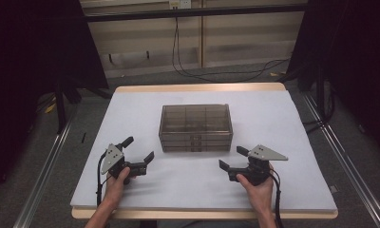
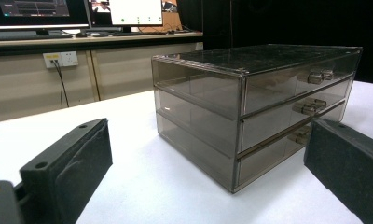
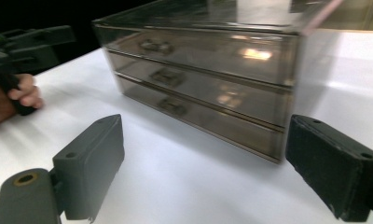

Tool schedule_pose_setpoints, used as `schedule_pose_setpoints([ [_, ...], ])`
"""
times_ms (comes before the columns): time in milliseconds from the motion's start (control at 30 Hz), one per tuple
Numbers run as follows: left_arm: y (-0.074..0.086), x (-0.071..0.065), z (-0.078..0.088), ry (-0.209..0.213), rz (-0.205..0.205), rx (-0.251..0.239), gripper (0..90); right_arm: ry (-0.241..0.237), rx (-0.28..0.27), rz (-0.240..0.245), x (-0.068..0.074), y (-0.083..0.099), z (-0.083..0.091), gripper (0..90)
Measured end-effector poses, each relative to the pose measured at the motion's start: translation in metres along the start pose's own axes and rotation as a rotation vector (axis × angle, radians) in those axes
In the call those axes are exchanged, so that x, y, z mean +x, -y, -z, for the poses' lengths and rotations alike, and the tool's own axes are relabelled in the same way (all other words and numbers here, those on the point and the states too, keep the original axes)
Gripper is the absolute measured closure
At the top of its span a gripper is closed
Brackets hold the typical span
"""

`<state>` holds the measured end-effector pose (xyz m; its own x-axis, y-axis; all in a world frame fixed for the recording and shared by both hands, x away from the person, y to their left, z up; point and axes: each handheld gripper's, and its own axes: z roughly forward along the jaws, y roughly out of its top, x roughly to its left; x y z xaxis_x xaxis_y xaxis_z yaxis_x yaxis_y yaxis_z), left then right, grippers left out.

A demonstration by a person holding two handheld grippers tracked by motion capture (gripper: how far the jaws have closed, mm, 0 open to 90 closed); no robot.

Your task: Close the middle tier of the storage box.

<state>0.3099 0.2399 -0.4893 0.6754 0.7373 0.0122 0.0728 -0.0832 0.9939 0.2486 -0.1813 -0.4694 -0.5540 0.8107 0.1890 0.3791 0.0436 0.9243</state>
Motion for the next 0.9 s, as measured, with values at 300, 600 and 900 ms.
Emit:
schedule_pose_setpoints([
  [300, 0.000, 0.000, 0.000, -0.001, -0.004, 0.001, 0.9, 0.097, -0.032, -0.022, -0.017, 0.003, 0.023, 10.5],
  [600, 0.000, 0.000, 0.000, -0.001, 0.000, 0.001, 0.9, 0.223, 0.009, -0.011, -0.034, 0.015, 0.035, 10.6],
  [900, 0.000, 0.000, 0.000, 0.000, -0.004, 0.001, 0.9, 0.265, -0.004, -0.029, -0.041, 0.022, 0.038, 10.0],
])
